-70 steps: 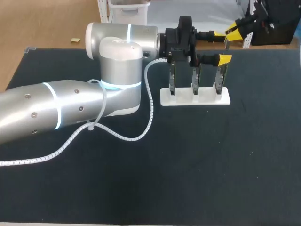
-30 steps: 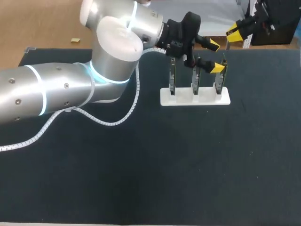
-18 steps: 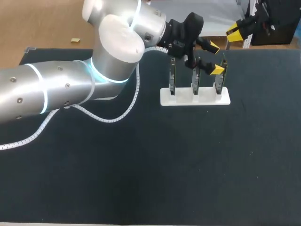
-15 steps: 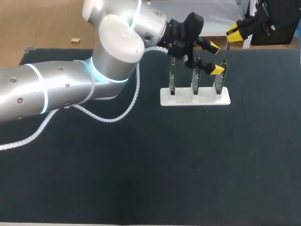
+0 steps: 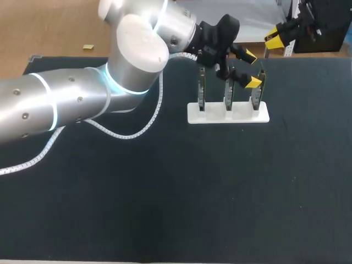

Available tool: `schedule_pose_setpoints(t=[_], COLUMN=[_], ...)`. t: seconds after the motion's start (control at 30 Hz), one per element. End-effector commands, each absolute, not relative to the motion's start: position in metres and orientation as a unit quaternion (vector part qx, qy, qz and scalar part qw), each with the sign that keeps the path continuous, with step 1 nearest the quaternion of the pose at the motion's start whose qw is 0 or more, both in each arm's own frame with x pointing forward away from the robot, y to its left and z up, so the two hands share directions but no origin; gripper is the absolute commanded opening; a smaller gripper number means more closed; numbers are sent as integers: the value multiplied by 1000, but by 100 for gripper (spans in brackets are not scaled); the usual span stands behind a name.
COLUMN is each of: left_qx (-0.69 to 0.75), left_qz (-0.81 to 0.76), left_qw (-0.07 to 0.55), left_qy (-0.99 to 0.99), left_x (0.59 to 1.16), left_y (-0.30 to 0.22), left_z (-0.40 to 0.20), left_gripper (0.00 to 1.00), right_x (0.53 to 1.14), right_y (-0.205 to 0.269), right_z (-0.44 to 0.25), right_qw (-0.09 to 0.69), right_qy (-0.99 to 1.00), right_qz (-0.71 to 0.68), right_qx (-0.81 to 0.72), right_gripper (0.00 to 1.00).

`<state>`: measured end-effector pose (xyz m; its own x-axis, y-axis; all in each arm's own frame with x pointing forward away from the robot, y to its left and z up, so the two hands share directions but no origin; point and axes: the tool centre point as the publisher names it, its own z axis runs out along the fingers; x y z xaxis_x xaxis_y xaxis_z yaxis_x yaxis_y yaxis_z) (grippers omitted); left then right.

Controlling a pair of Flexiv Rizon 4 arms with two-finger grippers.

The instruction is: Pick up the optical module with the left hand, and insert it into the network port with the right hand.

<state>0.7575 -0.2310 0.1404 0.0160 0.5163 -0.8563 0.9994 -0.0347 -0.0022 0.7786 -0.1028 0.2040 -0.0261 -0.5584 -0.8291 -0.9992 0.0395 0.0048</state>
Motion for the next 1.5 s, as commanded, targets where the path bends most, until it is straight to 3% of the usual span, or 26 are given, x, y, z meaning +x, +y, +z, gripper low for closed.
schedule_pose_setpoints(t=[0.03, 1.5], left_qx=[629, 642], left_qz=[-354, -334], left_qw=[334, 290], left_qy=[606, 626], left_x=[761, 757], left_y=[-234, -231], left_z=[140, 129], left_gripper=[100, 100], right_x=[779, 778], right_y=[-102, -105], right_z=[204, 203], right_qw=[336, 338], right_qy=[637, 636], right_qz=[326, 327], right_qx=[-612, -611], right_gripper=[0, 0])
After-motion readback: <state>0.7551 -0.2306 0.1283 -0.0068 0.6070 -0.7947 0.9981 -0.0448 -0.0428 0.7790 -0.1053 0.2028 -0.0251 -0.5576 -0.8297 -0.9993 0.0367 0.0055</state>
